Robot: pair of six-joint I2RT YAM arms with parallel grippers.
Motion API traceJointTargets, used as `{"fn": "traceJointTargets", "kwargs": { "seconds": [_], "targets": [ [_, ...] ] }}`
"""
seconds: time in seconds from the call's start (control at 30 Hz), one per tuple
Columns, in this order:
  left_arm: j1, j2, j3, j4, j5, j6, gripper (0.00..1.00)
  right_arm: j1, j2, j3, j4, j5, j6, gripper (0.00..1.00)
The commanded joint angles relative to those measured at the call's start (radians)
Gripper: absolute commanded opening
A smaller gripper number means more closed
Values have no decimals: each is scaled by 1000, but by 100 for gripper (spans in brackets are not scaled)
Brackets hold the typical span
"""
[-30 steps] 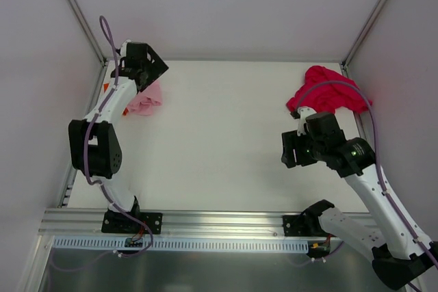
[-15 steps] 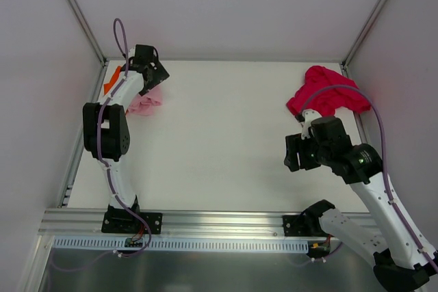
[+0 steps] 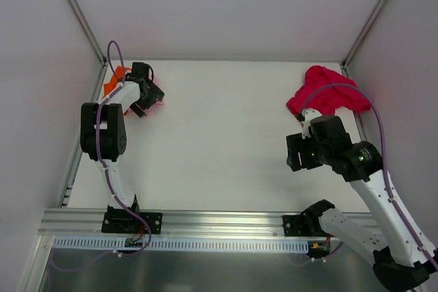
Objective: Fold and stack the t-shirts
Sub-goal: Put the neatly folded tshirt into the corner of the board with the left arm
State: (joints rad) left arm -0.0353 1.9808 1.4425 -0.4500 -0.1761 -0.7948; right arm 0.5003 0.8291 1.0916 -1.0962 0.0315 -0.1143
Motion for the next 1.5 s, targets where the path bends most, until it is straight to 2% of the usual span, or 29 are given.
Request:
{"fn": "traceJointTargets", "kwargs": {
  "seconds": [0.0, 0.2, 0.4, 0.6, 0.67, 0.8, 1.0, 1.47],
  "targets": [
    [0, -7, 6, 2, 61, -47, 83, 4, -2, 47, -21, 22, -16, 67],
    [0, -52, 1, 83, 142, -12, 80, 3, -7, 28, -13, 19, -5, 67],
    [0, -149, 139, 74, 44, 61, 82, 4, -5, 21, 12, 5, 1, 67],
    [2, -125, 259, 39, -58, 172, 82, 4, 11, 39, 30, -4, 2, 67],
    [3, -119, 260, 34, -157, 187, 86, 4, 10, 48, 29, -2, 2, 67],
    [29, -30, 311, -62, -145, 168, 85, 4, 1, 63, 3, 25, -10, 68],
    [29, -36, 168, -47, -122, 105, 85, 3, -1, 105, -33, 31, -15, 68],
    [61, 50, 107, -151, 9, 36, 85, 4, -44, 160, -106, 71, -19, 68]
  ]
}}
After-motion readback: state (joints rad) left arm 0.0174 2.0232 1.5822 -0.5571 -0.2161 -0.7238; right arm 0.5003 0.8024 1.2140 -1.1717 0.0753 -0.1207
